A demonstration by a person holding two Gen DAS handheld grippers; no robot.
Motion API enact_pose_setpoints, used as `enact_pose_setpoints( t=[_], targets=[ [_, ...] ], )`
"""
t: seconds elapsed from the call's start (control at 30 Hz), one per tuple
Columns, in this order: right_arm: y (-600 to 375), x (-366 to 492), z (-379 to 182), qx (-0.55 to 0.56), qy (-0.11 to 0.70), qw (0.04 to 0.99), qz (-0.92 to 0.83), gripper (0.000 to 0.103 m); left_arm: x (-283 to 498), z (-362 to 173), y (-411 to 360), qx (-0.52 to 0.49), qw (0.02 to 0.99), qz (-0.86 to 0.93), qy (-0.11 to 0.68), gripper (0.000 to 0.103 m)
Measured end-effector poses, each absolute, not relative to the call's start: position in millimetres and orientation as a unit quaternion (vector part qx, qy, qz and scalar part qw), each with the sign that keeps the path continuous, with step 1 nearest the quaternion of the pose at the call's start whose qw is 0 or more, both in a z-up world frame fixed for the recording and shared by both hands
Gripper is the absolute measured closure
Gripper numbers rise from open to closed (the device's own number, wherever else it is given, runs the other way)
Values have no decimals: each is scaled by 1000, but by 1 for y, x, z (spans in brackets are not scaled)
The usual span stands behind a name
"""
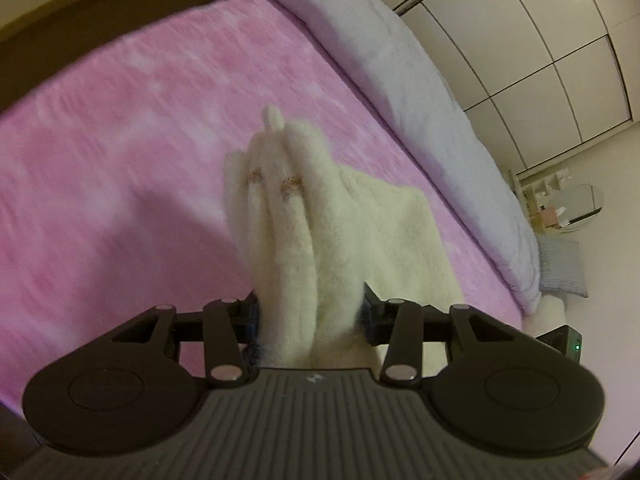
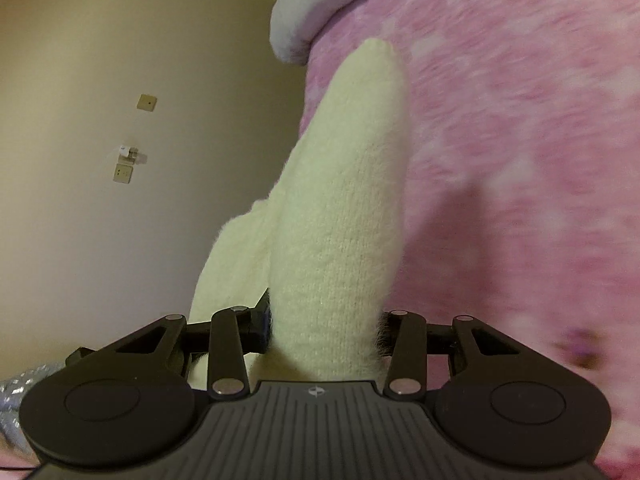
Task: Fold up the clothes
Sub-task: 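Lift and carry the folded sweater toward the bed corner with both grippers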
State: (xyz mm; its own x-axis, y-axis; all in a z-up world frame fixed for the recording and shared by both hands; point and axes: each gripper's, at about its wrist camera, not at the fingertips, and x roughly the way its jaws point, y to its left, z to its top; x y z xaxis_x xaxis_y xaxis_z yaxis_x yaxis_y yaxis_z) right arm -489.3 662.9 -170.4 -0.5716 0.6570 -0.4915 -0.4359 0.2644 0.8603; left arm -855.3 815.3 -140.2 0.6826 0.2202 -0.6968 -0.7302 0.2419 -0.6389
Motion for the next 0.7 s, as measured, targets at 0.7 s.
enact_pose_setpoints(
  t=[0.7],
  targets=[
    [879,-649,-310,100,641,528,547,57,-952,-296,1078,-472,785,256,309,61]
  ],
)
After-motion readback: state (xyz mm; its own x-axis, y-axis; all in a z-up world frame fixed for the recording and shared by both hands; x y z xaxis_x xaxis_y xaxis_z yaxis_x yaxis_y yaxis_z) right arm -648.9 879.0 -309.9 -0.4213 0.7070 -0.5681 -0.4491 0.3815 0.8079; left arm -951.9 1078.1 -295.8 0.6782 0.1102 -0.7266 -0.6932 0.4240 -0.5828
